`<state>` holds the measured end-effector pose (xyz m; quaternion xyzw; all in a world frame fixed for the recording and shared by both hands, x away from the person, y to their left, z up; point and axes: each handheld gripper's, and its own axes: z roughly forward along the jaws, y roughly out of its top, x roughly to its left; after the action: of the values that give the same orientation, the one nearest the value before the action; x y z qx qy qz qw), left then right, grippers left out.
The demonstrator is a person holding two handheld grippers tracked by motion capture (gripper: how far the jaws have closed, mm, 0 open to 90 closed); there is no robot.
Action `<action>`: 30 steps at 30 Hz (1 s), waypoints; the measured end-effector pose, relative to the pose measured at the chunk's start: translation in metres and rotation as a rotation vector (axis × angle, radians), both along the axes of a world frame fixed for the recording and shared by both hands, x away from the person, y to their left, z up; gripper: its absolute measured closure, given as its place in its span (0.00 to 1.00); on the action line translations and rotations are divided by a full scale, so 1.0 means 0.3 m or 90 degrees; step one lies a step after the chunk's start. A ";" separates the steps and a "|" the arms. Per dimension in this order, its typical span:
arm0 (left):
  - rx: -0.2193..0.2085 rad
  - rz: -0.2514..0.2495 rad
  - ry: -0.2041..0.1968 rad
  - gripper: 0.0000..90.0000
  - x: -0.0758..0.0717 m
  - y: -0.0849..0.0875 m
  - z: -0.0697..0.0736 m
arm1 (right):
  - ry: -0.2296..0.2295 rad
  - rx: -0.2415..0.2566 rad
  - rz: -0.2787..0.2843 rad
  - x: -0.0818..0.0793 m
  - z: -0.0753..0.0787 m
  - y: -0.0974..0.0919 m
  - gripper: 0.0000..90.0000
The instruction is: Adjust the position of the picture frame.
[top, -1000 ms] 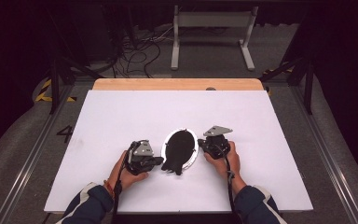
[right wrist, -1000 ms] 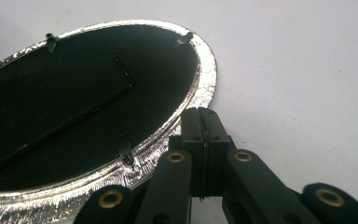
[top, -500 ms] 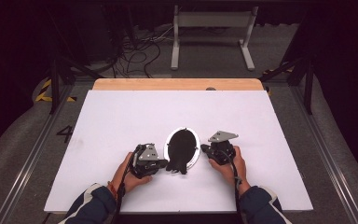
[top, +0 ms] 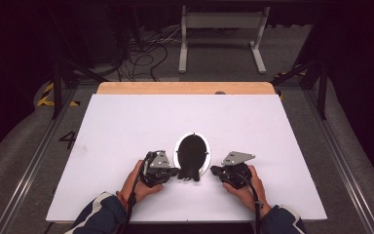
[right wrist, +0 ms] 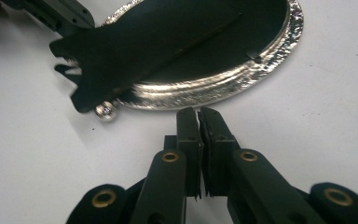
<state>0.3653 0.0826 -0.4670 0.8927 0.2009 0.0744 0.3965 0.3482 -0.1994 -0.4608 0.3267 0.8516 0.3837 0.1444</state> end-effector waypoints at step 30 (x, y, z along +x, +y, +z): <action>-0.042 0.019 -0.047 0.73 -0.070 0.233 0.066 | 0.024 0.001 0.050 -0.050 0.068 0.016 0.73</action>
<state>0.3441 0.1526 -0.4471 0.8726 0.2017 0.1066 0.4319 0.3332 -0.1946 -0.4405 0.3004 0.8660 0.3835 0.1126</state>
